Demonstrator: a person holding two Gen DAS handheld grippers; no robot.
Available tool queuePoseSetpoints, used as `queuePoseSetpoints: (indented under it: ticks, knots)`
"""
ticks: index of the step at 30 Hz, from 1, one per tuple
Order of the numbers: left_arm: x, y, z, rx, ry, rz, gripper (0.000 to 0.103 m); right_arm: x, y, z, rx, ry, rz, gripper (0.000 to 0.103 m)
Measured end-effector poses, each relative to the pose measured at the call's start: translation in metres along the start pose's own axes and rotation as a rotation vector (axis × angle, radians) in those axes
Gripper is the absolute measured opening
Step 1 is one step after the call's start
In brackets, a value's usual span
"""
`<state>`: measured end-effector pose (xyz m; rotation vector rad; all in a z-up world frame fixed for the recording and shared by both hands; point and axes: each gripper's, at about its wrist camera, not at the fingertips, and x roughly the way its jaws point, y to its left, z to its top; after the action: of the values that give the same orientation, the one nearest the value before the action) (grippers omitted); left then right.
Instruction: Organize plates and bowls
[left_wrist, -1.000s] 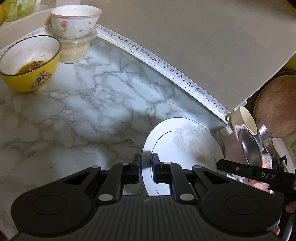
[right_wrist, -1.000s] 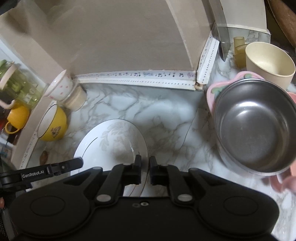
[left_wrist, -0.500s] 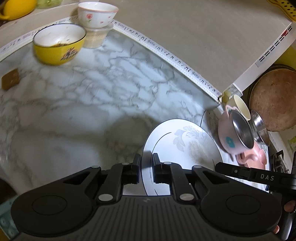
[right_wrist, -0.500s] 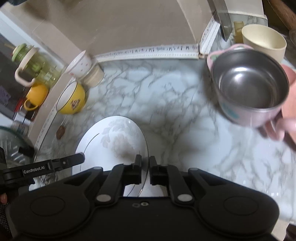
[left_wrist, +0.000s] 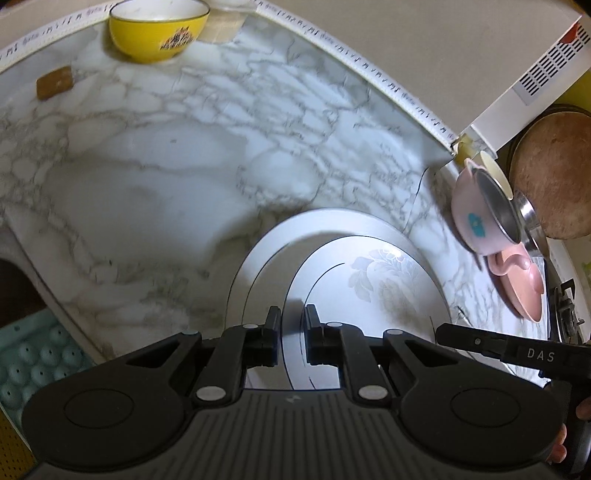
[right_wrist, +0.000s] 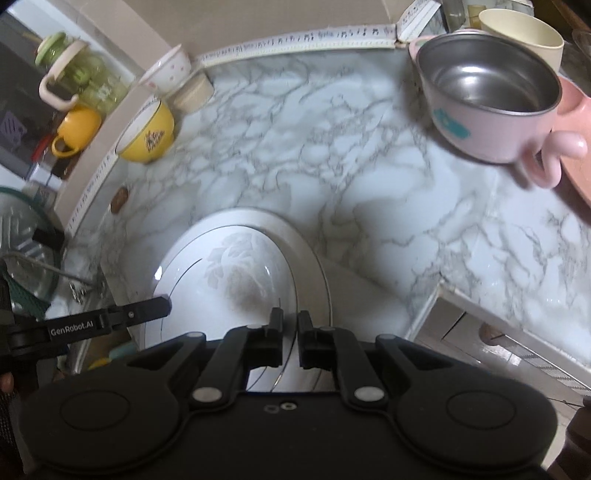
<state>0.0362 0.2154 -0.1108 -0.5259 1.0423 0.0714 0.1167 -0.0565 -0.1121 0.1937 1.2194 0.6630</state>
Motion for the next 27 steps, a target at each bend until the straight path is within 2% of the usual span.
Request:
queuePoseSetpoints:
  ticks: [20,27]
  knots:
    - [0.012,0.005,-0.003,0.020,-0.003,0.014,0.012,0.012,0.004,-0.004,-0.031,0.012,-0.029,0.009]
    - [0.008,0.001,-0.004,0.067,-0.001,0.031,0.012,0.013,0.004,-0.003,-0.041,0.006,-0.033,0.008]
